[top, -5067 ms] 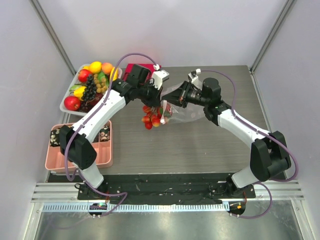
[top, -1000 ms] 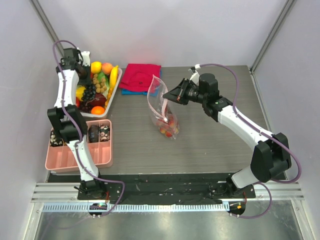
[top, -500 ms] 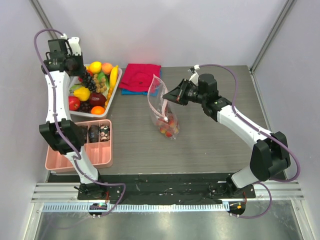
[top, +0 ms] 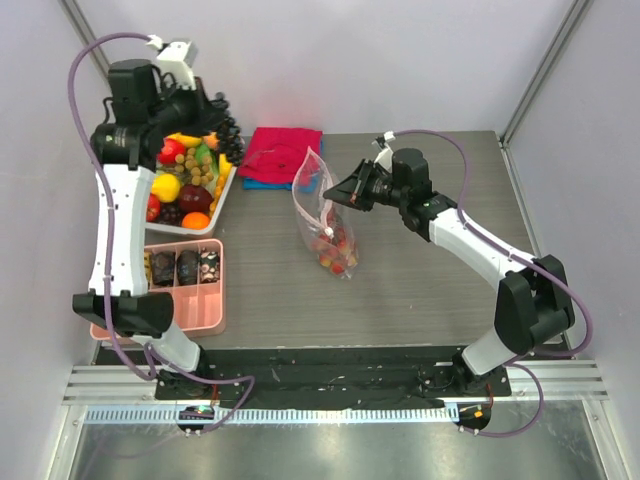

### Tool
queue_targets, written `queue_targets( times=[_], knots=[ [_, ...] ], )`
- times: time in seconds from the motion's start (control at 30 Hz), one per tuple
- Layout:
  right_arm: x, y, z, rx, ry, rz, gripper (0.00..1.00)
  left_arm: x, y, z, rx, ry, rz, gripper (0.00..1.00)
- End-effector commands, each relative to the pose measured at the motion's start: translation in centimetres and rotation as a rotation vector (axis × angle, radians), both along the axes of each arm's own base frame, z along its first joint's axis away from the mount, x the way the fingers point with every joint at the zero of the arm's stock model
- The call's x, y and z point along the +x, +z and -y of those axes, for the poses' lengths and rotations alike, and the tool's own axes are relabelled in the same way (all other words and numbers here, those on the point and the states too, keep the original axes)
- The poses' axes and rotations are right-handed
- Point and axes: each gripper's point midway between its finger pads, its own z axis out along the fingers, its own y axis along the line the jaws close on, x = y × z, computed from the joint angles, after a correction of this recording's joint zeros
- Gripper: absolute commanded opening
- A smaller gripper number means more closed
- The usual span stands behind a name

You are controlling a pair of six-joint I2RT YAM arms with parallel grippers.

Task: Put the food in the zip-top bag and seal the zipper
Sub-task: Place the fake fruit in the zipper food storage bag.

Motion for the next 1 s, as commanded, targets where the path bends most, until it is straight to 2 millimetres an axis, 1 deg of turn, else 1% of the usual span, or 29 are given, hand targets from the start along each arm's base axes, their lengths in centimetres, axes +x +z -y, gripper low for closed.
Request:
queue_targets(
  times=[0.0,0.03,0.07,0.13,0.17,0.23,0.27,0.33,0.37,0.4,0.43,0.47,0.5,0.53,0.57,0.6,0.63,0.67,0.8,0.87,0.9,0.97],
  knots=[
    [0.6,2.5,-0.9,0.036,0.010,0.092,0.01,-4.2,7.0,7.2,-0.123,-0.193,0.175,0.00],
    [0.5,2.6,-0.9,0.036,0.014,0.097,0.01,-4.8,7.9,8.4,-0.140,-0.224,0.201,0.00],
    [0.5,2.7,-1.0,0.036,0.014,0.098,0.01,-5.5,8.1,10.2,-0.160,-0.266,0.198,0.00],
    [0.5,3.0,-1.0,0.036,0.016,0.105,0.01,-6.2,8.7,12.0,-0.181,-0.317,0.212,0.00],
    [0.4,3.0,-1.0,0.030,0.020,0.112,0.01,-6.7,8.6,13.5,-0.187,-0.357,0.206,0.00],
    [0.2,3.5,-1.0,0.029,0.026,0.119,0.01,-7.1,8.3,14.9,-0.194,-0.391,0.195,0.00],
    [0.2,3.6,-0.9,0.027,0.027,0.125,0.01,-7.7,7.7,16.2,-0.195,-0.422,0.175,0.00],
    [0.1,4.3,-0.9,0.027,0.030,0.140,0.01,-8.0,6.5,17.3,-0.195,-0.448,0.141,0.00],
    [0.1,4.5,-0.9,0.026,0.031,0.147,0.01,-7.9,4.8,17.9,-0.180,-0.460,0.103,0.00],
    [0.1,4.8,-0.8,0.023,0.032,0.159,0.01,-8.3,4.0,18.6,-0.174,-0.478,0.084,0.00],
    [-0.1,5.1,-0.7,0.023,0.034,0.162,0.01,-8.6,3.2,18.8,-0.168,-0.482,0.067,0.00],
    [-0.1,5.2,-0.8,0.023,0.036,0.165,0.01,-8.6,1.1,19.1,-0.155,-0.485,0.016,0.00],
    [-0.2,5.4,-0.8,0.024,0.041,0.170,0.01,-8.7,0.2,19.2,-0.147,-0.488,-0.001,0.00],
    [-0.3,5.4,-0.8,0.022,0.045,0.171,0.01,-9.1,-0.2,19.0,-0.144,-0.486,-0.010,0.00],
    [-0.4,5.5,-0.7,0.023,0.043,0.172,0.01,-9.1,-2.4,18.9,-0.130,-0.481,-0.059,0.00],
    [-0.5,5.5,-0.7,0.021,0.045,0.173,0.01,-9.2,-3.1,18.8,-0.121,-0.478,-0.068,0.00],
    [-0.5,5.5,-0.6,0.017,0.045,0.176,0.01,-9.5,-3.5,18.5,-0.116,-0.471,-0.069,0.00],
    [-0.6,5.6,-0.6,0.017,0.047,0.179,0.01,-9.7,-5.0,18.3,-0.106,-0.468,-0.104,0.00],
    [-0.8,5.5,-0.5,0.011,0.052,0.183,0.01,-10.5,-6.6,18.0,-0.089,-0.467,-0.142,0.00],
    [-0.9,5.6,-0.3,0.001,0.050,0.195,0.01,-10.2,-7.1,17.6,-0.062,-0.446,-0.153,0.00],
    [-1.0,5.9,-0.2,0.000,0.050,0.206,0.01,-10.3,-7.8,17.3,-0.042,-0.435,-0.186,0.00],
    [-1.0,6.2,0.0,-0.003,0.046,0.222,0.01,-10.5,-8.2,17.2,-0.024,-0.445,-0.210,0.00]
  ],
)
